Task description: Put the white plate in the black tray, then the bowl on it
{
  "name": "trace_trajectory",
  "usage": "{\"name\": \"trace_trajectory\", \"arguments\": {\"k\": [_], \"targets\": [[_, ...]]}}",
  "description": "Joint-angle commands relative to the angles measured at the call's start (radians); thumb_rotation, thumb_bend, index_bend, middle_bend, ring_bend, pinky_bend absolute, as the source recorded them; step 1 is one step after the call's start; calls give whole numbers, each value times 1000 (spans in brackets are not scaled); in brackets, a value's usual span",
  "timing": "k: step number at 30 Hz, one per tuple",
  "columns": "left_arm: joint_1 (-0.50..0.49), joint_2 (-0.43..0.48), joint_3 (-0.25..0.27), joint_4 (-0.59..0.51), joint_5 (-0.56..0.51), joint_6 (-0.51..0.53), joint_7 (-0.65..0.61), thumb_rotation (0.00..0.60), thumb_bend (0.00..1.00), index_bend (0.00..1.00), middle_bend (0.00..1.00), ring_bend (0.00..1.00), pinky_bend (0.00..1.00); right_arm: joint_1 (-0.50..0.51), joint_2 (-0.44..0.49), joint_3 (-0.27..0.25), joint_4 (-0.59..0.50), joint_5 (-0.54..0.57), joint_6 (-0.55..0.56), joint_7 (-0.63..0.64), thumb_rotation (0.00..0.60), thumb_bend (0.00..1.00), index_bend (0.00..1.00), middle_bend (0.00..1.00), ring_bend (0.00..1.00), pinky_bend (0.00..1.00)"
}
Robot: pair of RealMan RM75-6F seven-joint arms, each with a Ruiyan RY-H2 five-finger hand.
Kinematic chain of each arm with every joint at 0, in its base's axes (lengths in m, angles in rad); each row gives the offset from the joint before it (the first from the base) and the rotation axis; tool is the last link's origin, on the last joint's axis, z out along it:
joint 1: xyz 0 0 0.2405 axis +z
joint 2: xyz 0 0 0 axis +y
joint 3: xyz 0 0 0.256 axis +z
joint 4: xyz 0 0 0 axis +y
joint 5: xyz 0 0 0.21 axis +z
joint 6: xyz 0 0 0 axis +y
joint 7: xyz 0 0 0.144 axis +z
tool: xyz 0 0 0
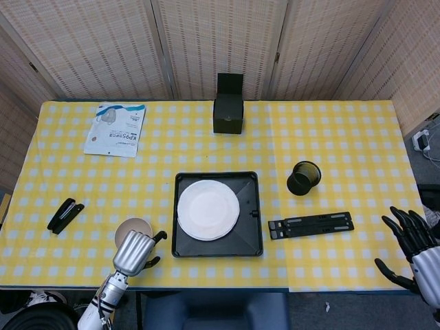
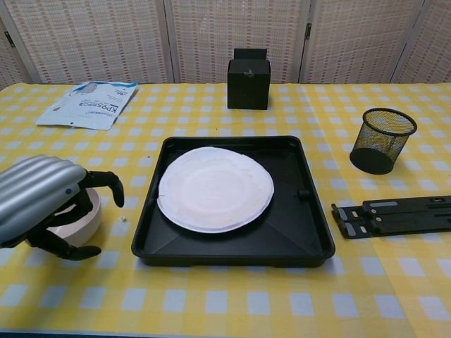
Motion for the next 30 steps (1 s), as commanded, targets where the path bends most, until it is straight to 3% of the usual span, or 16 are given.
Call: {"name": "trace_trajectory", "arguments": {"k": [1, 5, 15, 26, 30], "targets": [[16, 11, -3, 8, -9, 8, -1, 600, 221, 433, 1000, 1000, 1000, -2, 0, -1, -1, -1, 5, 0, 600, 311, 0, 0, 0, 0], [42, 35, 2, 19, -23, 16, -6, 600, 273, 431, 1000, 1000, 1000, 1, -5, 4, -1, 6, 3, 0, 600, 311, 0, 0, 0, 0], [103, 64, 21, 17, -12, 50, -26, 600, 274, 428, 1000, 1000, 1000, 13, -13, -1, -9, -2, -18, -26, 600, 312, 0, 0, 0, 0], [115, 73, 6, 11, -39, 3, -31, 600, 277, 407, 1000, 1000, 1000, 18, -18, -4, -8, -8, -20, -36, 600, 311, 0, 0, 0, 0], [114, 61, -8, 38, -36, -4, -59, 600, 377, 460, 1000, 1000, 1000, 18, -18, -4, -10, -6, -20, -39, 600, 311, 0, 0, 0, 0]]}}
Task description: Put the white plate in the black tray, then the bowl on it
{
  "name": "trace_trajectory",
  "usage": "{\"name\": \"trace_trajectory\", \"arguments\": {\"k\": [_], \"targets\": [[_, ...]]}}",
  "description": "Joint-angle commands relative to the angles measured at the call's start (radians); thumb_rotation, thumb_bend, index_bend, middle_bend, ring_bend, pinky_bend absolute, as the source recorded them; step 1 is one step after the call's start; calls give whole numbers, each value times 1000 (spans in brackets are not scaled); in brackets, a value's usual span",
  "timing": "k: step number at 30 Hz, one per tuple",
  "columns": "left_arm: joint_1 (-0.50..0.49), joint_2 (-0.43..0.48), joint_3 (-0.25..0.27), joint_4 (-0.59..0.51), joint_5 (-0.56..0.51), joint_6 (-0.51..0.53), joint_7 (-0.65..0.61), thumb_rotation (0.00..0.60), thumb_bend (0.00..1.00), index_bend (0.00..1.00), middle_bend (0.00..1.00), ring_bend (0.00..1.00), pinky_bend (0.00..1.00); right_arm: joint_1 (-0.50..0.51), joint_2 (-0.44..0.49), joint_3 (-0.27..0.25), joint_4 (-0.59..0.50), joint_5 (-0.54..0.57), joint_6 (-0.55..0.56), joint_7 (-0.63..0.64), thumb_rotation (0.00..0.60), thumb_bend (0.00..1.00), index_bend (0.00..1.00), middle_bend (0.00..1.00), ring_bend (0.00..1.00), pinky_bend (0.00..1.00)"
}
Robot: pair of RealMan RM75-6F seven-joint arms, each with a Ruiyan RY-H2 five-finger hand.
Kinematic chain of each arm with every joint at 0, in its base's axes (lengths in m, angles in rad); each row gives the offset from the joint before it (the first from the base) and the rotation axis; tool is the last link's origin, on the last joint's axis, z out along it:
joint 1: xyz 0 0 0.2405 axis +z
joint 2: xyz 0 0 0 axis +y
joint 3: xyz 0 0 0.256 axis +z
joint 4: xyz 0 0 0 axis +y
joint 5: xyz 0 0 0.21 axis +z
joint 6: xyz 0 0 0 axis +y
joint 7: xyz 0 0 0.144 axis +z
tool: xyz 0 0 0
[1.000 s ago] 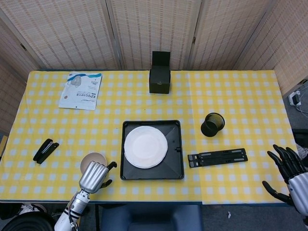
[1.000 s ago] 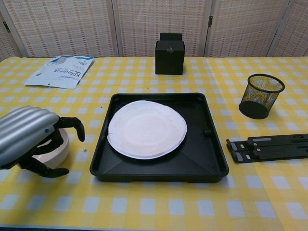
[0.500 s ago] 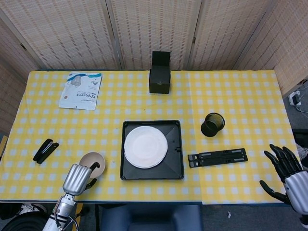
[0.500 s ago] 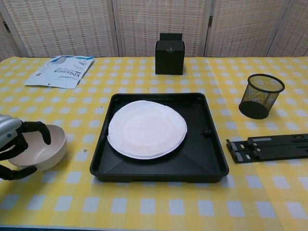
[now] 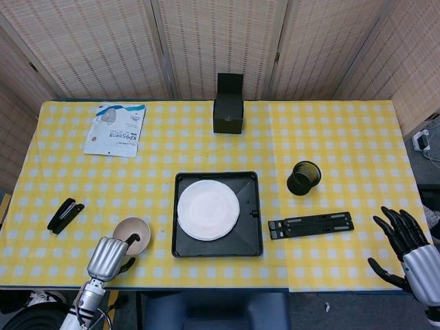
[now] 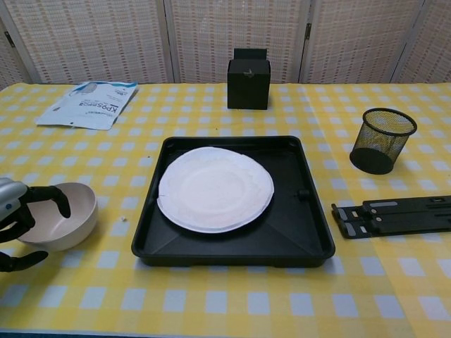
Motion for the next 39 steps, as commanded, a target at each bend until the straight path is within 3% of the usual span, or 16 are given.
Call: {"name": "trace_trajectory", "arguments": {"k": [1, 6, 19, 31, 39], "targets": [[-1, -8, -9, 20, 4, -5, -21, 600, 400, 479, 1000, 1000, 1000, -1, 0, 0, 0, 1, 2, -1, 600, 311, 0, 0, 0, 0], [-1, -24, -15, 71, 21, -6, -55, 600, 478, 561, 1000, 1000, 1000, -1, -2, 2, -1, 6, 2, -5, 600, 310, 0, 0, 0, 0], [-9, -47, -42, 108, 66, 18, -75, 600, 539, 663, 1000, 1000, 1000, 3, -1, 1, -1, 9, -3, -3, 600, 311, 0, 0, 0, 0], [-90, -49, -127, 40, 100, -9, 11, 600, 550, 669, 1000, 1000, 1000, 1, 2, -1, -1, 8, 5, 4, 600, 311, 0, 0, 0, 0], [-198, -168, -191, 80, 97, -95, 17, 600, 552, 671, 1000, 1000, 1000, 7, 6, 2, -3, 23, -10, 16, 600, 313, 0, 0, 0, 0]]}}
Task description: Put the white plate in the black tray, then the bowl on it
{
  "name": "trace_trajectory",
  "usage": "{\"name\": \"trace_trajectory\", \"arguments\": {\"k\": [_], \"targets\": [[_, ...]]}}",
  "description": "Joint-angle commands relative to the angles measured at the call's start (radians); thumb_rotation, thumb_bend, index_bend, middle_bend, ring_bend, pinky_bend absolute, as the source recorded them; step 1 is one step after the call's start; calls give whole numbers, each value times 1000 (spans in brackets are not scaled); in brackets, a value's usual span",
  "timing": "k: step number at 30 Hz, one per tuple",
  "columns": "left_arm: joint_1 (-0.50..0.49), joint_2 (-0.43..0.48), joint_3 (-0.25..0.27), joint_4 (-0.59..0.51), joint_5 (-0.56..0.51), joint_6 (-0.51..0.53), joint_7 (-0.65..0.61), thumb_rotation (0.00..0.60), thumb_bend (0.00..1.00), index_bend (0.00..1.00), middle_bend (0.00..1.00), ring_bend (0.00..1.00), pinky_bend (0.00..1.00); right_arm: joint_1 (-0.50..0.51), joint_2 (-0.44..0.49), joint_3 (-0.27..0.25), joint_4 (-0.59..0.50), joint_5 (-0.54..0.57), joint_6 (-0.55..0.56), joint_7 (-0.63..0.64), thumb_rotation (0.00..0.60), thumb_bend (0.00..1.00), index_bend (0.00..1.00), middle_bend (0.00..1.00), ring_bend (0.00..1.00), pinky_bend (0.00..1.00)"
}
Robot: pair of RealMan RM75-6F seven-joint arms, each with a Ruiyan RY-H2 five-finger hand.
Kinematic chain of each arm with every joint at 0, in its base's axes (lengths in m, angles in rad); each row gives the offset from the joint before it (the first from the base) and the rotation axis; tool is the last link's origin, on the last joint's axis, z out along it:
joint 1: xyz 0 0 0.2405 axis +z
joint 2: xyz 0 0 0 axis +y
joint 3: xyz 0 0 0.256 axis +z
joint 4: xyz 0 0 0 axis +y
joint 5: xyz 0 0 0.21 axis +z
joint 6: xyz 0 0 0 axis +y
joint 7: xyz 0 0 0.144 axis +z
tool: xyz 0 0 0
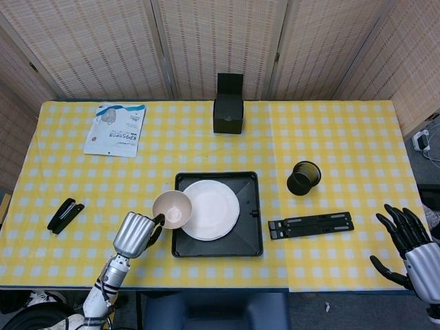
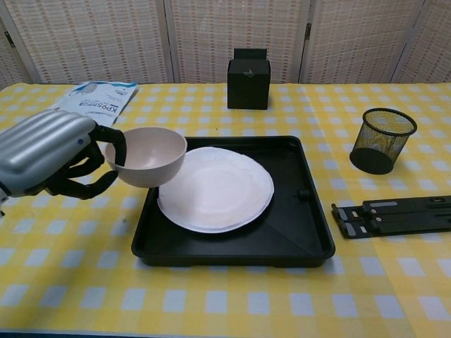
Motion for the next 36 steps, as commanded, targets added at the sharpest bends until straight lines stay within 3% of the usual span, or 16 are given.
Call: {"name": "trace_trajectory", "arguments": {"k": [1, 12, 27, 30, 36], "targets": [[-58, -72, -30, 55, -5, -53, 8, 600, 552, 671, 1000, 1000, 1000, -1, 3, -1, -1, 0, 3, 6, 600, 312, 0, 0, 0, 0], [-182, -215, -117, 235, -74, -139, -32, 600, 553, 671, 1000, 1000, 1000, -18, 16, 10, 10, 37, 26, 50, 600, 311, 0, 0, 0, 0], [-244, -332, -107, 432, -102, -155, -101, 600, 554, 663, 1000, 1000, 1000, -33, 24, 20, 21, 51, 51, 78, 600, 311, 0, 0, 0, 0], [-245, -327, -96, 425, -106, -161, -114, 600, 530, 595, 1000, 1000, 1000, -36, 23, 22, 22, 54, 55, 80, 600, 311, 0, 0, 0, 0], [-244, -298, -87, 368, -112, -157, -94, 600, 323, 346, 1000, 1000, 1000, -38, 23, 21, 19, 49, 55, 77, 600, 311, 0, 0, 0, 0]]}}
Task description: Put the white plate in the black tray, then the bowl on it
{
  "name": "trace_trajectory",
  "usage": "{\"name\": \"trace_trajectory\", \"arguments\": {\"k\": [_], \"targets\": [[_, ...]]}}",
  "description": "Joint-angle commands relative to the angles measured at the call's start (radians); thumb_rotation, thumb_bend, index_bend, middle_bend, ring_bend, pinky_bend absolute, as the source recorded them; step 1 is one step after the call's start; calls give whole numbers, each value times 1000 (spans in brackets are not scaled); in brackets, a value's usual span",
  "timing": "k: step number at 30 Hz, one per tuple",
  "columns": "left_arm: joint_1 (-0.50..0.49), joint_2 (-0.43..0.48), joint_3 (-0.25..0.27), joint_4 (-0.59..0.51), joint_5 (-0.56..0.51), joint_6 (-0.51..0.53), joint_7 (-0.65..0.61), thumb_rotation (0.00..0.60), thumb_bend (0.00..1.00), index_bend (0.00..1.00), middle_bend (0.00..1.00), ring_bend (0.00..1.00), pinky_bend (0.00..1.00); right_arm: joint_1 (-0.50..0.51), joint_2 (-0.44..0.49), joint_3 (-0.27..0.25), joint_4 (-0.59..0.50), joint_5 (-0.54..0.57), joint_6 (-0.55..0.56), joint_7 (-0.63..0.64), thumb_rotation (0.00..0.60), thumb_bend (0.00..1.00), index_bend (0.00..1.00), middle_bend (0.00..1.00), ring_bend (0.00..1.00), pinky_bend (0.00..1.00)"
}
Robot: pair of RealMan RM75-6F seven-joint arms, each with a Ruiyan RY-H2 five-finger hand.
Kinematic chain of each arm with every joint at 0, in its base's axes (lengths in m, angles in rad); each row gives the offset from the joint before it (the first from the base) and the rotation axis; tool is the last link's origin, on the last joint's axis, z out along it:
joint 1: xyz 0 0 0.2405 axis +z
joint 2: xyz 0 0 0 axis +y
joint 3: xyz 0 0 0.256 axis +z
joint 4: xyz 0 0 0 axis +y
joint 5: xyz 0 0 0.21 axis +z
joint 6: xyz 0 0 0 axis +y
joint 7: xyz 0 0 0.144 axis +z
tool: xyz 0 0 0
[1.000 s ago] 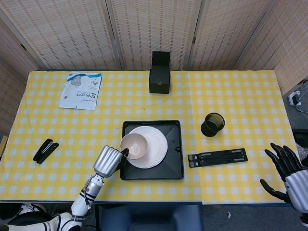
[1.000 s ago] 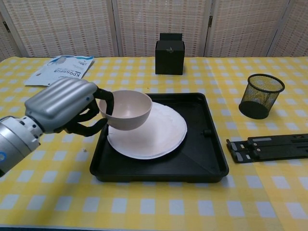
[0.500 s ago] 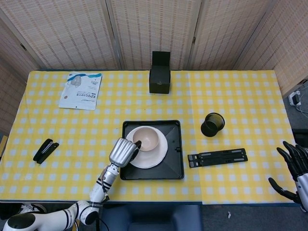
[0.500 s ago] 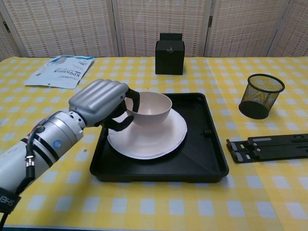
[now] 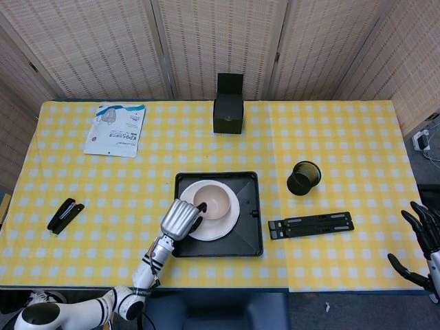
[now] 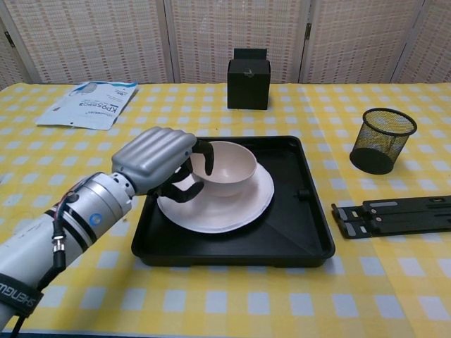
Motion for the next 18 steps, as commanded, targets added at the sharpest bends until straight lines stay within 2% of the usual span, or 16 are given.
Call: {"name": "trace_trajectory", "arguments": {"k": [1, 4, 8, 11, 14, 15, 17, 18], "targets": [[2, 14, 5, -32, -6, 3, 11, 600, 288, 319, 1000, 1000, 1000, 0, 0, 0, -1, -3, 1, -3, 600, 312, 0, 0, 0, 0], [8, 29, 7, -73, -23, -2, 24, 600, 215, 265, 1000, 1000, 1000, -1, 1, -1, -1, -8, 3, -6, 600, 311, 0, 0, 0, 0], [16, 68, 1, -140, -43, 2, 75, 600, 167, 224, 1000, 1000, 1000, -3, 0, -3, 2, -14, 6, -7, 600, 312, 0, 0, 0, 0], [38, 132, 3, -216, -32, 47, 107, 600, 158, 218, 1000, 1000, 1000, 0, -1, -5, 3, -22, 2, -9, 600, 311, 0, 0, 0, 0], [90, 249, 1, -292, -9, 139, 134, 600, 146, 213, 993, 985, 1000, 5, 1, -8, 3, -30, -4, -8, 600, 311, 0, 0, 0, 0], [108, 289, -3, -318, -18, 157, 151, 600, 140, 201, 937, 933, 1000, 6, 1, -9, 3, -31, -7, -7, 600, 311, 0, 0, 0, 0], [146, 371, -8, -384, -35, 190, 158, 600, 135, 175, 755, 757, 940, 11, 1, -10, 1, -31, -18, -10, 600, 311, 0, 0, 0, 0], [176, 430, -4, -439, -44, 210, 148, 600, 135, 164, 638, 631, 840, 16, 0, -12, -1, -34, -27, -14, 600, 310, 0, 0, 0, 0]]}}
